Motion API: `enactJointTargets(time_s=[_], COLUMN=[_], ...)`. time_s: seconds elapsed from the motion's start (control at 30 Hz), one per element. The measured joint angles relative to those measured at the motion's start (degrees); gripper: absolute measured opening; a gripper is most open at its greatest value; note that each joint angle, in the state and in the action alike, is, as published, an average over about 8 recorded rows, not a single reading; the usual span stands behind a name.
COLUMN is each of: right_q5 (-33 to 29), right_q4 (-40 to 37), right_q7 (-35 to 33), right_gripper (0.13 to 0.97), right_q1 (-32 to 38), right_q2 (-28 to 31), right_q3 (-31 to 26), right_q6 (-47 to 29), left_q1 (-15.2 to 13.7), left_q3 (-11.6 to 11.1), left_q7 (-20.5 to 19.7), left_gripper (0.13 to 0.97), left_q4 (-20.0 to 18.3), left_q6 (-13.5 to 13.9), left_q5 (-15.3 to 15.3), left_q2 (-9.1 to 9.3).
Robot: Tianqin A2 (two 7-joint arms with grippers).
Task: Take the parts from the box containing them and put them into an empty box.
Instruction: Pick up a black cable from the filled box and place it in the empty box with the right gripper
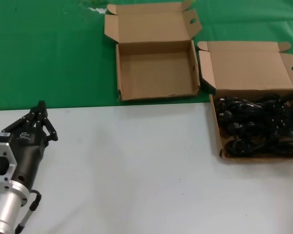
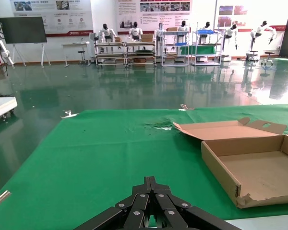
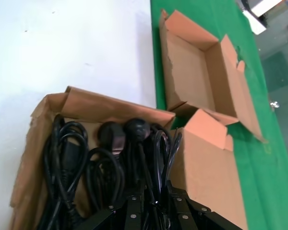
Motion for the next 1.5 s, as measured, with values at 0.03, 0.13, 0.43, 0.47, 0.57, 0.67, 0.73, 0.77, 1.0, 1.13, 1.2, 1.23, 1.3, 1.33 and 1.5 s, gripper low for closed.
enactJointTargets(time_s=[0.03,0.13,0.43,0.47,0.57,0.67,0.73,0.77,1.0,1.13,1.2,1.23,1.3,1.33,1.5], right_q5=[0.0,0.1,0.2,0.2,0.4,0.7,1.0,1.1,1.4,1.3,1.2,1.1,1.1,1.0,0.9], right_q4=[0.4,1.5,3.7,3.8,4.5,5.6,6.4,6.8,9.3,9.9,9.8,9.7,9.2,8.9,6.8], right_q7=[0.2,0.9,3.3,3.5,4.2,5.0,5.7,6.0,7.5,7.9,7.9,7.8,7.5,7.3,5.9], right_gripper=[0.21,0.21,0.21,0.21,0.21,0.21,0.21,0.21,0.21,0.21,0.21,0.21,0.21,0.21,0.21], right_q1=[0.0,0.3,2.2,2.4,2.9,3.0,3.0,2.9,2.5,2.7,3.1,3.3,3.8,4.0,5.5], right_q2=[0.2,0.6,1.1,1.0,0.8,0.5,0.2,0.0,-2.2,-4.1,-5.2,-5.8,-7.0,-7.6,-11.0], right_q3=[0.1,0.3,1.2,1.3,1.7,2.0,2.2,2.3,2.2,1.6,1.2,1.0,0.6,0.4,-0.7], right_q6=[-0.1,-0.2,0.3,0.4,0.8,1.4,1.8,2.0,3.6,4.5,4.9,5.1,5.4,5.6,6.4], left_q1=[0.0,0.0,0.0,0.0,0.0,0.0,0.0,0.0,0.0,0.0,0.0,0.0,0.0,0.0,0.0], left_q3=[0.0,0.0,0.0,0.0,0.0,0.0,0.0,0.0,0.0,0.0,0.0,0.0,0.0,0.0,0.0], left_q7=[0.0,0.0,0.0,0.0,0.0,0.0,0.0,0.0,0.0,0.0,0.0,0.0,0.0,0.0,0.0], left_gripper=[0.139,0.139,0.139,0.139,0.139,0.139,0.139,0.139,0.139,0.139,0.139,0.139,0.139,0.139,0.139], left_q4=[0.0,0.0,0.0,0.0,0.0,0.0,0.0,0.0,0.0,0.0,0.0,0.0,0.0,0.0,0.0], left_q6=[0.0,0.0,0.0,0.0,0.0,0.0,0.0,0.0,0.0,0.0,0.0,0.0,0.0,0.0,0.0], left_q5=[0.0,0.0,0.0,0.0,0.0,0.0,0.0,0.0,0.0,0.0,0.0,0.0,0.0,0.0,0.0], left_q2=[0.0,0.0,0.0,0.0,0.0,0.0,0.0,0.0,0.0,0.0,0.0,0.0,0.0,0.0,0.0])
